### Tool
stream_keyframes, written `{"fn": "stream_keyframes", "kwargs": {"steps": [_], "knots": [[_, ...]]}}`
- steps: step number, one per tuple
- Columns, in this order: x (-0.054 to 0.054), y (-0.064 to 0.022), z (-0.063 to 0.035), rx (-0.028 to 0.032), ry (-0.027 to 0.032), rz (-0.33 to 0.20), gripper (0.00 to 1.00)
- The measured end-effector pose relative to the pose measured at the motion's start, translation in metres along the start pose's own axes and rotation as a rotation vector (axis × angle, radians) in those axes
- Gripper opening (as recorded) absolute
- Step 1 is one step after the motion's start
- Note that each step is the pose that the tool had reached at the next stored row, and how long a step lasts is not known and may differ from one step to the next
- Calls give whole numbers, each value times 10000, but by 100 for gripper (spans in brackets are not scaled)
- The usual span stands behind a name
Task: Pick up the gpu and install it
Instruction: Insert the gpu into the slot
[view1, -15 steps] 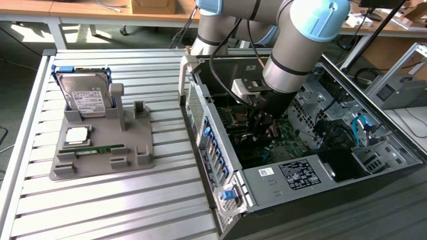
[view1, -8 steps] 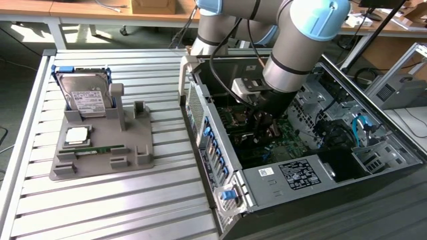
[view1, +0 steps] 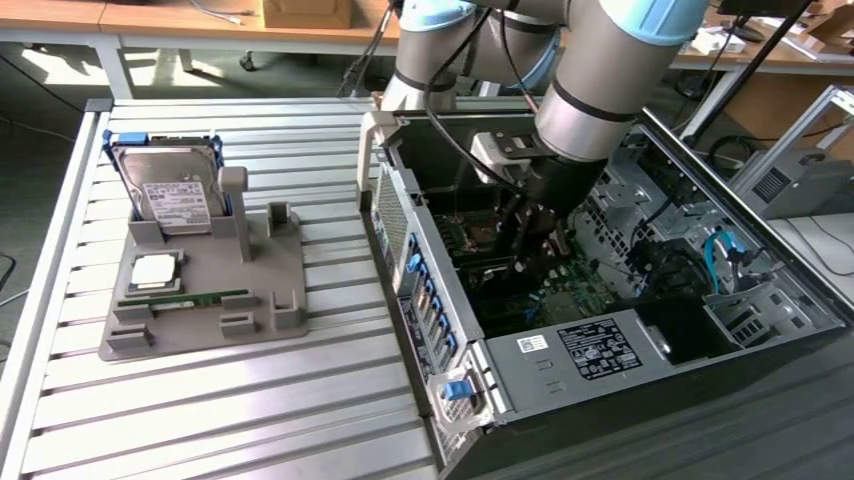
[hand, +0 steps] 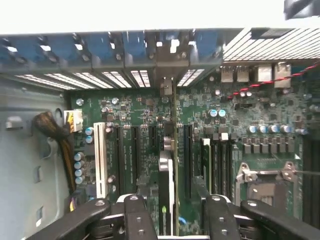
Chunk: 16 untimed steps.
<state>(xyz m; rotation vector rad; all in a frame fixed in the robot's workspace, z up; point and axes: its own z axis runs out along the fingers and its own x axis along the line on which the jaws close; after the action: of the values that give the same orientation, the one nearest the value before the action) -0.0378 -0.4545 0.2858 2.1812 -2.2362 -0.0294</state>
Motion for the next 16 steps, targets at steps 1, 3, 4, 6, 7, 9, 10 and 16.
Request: {"fn": "stream_keyframes", "kwargs": {"steps": [1, 3, 4, 6, 7, 9, 10, 16], "knots": [[-18, 2, -49, 4, 14, 1, 45], [-48, 4, -122, 9, 37, 1, 45], [-67, 6, -164, 10, 55, 1, 38], [-78, 7, -219, 14, 74, 1, 20], [-78, 7, -219, 15, 73, 1, 14], [-77, -29, -218, -10, 74, 1, 11], [-77, -71, -216, -50, 79, -3, 11], [-84, -467, -157, -237, 184, -33, 11]]}}
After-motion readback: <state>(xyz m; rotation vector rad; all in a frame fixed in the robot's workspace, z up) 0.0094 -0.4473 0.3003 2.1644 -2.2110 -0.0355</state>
